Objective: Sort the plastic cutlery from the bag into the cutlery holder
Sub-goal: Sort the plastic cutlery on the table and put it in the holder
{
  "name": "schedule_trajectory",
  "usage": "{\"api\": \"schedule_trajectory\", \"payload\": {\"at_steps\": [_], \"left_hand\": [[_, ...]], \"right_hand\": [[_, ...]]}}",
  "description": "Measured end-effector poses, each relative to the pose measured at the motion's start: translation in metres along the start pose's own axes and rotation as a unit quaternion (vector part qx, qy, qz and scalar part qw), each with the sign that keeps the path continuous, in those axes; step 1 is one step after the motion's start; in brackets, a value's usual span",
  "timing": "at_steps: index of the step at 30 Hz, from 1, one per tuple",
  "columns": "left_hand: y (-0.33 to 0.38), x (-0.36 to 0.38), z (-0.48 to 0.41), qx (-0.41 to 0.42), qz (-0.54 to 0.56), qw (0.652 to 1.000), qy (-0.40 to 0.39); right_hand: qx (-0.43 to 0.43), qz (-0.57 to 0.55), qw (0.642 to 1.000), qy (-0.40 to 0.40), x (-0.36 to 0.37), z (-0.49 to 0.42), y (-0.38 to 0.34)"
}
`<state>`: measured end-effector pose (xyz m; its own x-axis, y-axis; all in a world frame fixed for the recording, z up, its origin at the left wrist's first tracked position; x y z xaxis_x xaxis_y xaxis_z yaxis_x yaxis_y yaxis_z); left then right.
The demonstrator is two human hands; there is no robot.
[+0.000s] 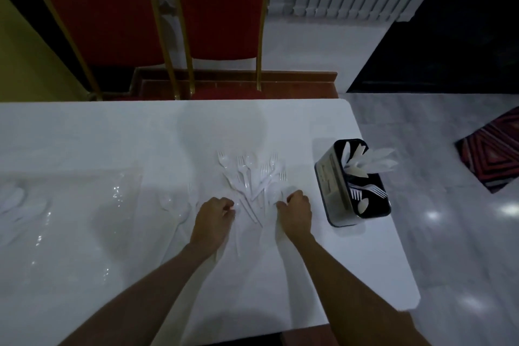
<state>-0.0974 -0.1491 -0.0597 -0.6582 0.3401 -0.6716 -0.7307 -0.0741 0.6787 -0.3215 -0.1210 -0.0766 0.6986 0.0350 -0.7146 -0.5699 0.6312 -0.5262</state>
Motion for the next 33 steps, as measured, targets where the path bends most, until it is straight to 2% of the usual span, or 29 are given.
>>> {"api": "schedule_trajectory", "payload": {"at_steps": [5,9,14,17,21,24,27,29,33], "left_hand": [[0.019,0.009,-0.024,0.035,-0.003,0.999,0.014],[0.042,0.024,-0.041,0.058,-0.038,0.998,-0.002],[0.040,0.039,-0.052,0.004,-0.074,0.997,-0.033],[0.033,0.026,-0.046,-0.045,0.006,0.999,0.023],[-0.004,-0.001,-0.024,-0.159,0.135,0.971,0.120],[-0.029,-0.014,-0.007,-0.194,0.151,0.958,0.148],[-0.045,-0.021,0.009,-0.229,0.142,0.950,0.159],[-0.050,-0.021,0.013,-0.238,0.118,0.953,0.146],[-0.041,-0.022,0.013,-0.198,0.074,0.965,0.155]], "right_hand": [[0.009,0.021,1.000,-0.002,0.005,-0.014,-0.001],[0.027,-0.012,0.999,0.022,-0.009,-0.024,-0.004],[-0.012,-0.046,0.998,0.043,-0.020,-0.029,-0.022],[-0.036,-0.059,0.997,0.040,-0.015,-0.030,-0.032],[-0.045,-0.063,0.997,0.012,0.000,-0.029,-0.041],[-0.059,-0.015,0.998,-0.016,0.012,-0.028,-0.050],[-0.051,0.022,0.998,-0.011,0.014,-0.030,-0.053],[-0.039,0.020,0.999,-0.013,0.015,-0.035,-0.051],[-0.025,0.022,0.999,-0.037,0.014,-0.042,-0.044]]}}
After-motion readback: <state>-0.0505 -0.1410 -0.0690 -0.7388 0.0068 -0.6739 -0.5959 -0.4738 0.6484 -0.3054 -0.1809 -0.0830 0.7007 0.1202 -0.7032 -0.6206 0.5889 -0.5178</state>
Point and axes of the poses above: each hand's wrist, its own z-axis away from the middle knuckle, its own x-axis out of the palm, y = z × x, the point moved 10 cm from there along -z, towards the middle knuckle, and after that the axes turned 4 degrees about -y, right-handed, at the moved point
